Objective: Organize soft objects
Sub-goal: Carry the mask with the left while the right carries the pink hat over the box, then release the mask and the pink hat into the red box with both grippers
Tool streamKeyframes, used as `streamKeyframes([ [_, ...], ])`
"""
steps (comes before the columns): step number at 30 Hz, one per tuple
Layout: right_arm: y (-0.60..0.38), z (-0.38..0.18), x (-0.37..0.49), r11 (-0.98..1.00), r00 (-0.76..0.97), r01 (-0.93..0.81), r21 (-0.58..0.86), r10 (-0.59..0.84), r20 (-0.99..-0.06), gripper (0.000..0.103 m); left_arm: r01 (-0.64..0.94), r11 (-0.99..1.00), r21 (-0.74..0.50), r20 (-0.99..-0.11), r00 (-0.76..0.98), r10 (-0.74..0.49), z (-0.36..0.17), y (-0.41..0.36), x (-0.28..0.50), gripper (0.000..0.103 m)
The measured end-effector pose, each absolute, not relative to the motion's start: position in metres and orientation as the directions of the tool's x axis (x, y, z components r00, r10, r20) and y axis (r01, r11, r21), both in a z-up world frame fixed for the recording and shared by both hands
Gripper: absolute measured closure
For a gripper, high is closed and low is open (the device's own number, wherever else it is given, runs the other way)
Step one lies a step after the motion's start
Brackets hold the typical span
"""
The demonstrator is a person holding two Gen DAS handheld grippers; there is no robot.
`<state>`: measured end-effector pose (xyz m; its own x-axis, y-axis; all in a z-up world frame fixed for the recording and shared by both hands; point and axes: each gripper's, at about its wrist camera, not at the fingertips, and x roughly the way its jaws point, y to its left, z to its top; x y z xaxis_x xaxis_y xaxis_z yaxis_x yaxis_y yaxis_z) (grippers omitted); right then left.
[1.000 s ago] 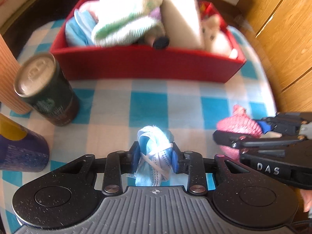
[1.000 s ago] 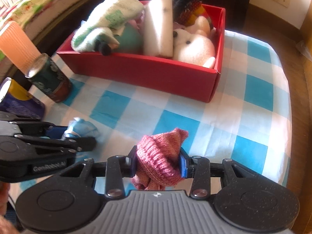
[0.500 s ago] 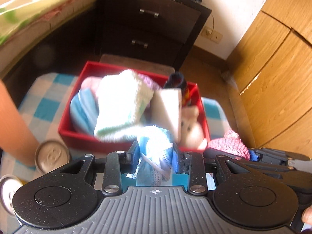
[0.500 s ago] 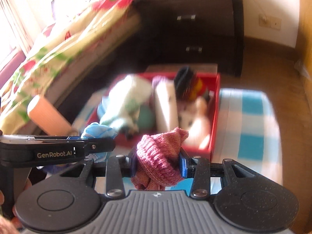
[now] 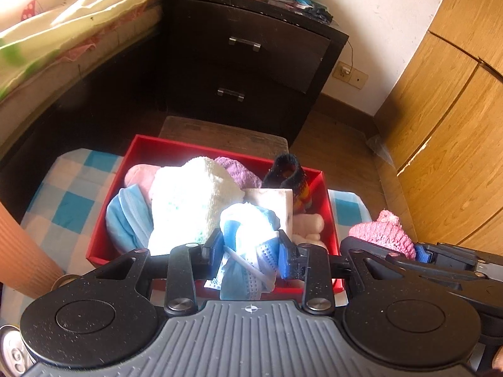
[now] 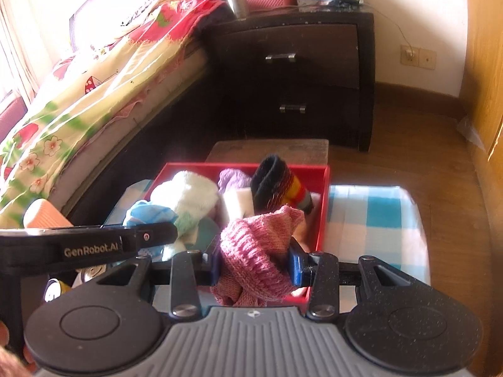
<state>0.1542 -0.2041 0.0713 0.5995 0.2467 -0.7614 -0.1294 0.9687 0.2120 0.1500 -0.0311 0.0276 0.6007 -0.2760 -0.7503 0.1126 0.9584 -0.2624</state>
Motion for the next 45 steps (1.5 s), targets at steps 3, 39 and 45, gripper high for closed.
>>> streamKeyframes([
  [3, -0.202, 0.07, 0.16, 0.971, 0.61, -0.136, 0.197, 0.239, -0.756, 0.085, 0.109, 0.963, -0.245, -0.75, 0.608, -0.26, 0.026, -0.033, 0.155, 0.068],
  [39, -0.202, 0.019, 0.216, 0.991, 0.617, -0.048, 0.125, 0.128, -0.777, 0.077, 0.08, 0.992, -0.097, -0.753, 0.646, -0.126, 0.003, -0.053, 0.197, 0.039],
  [45, -0.207, 0.022, 0.216, 0.989, 0.625, -0.033, 0.142, 0.132, -0.769, 0.074, 0.079, 0.992, -0.095, -0.741, 0.66, -0.123, 0.01, -0.052, 0.194, 0.032],
])
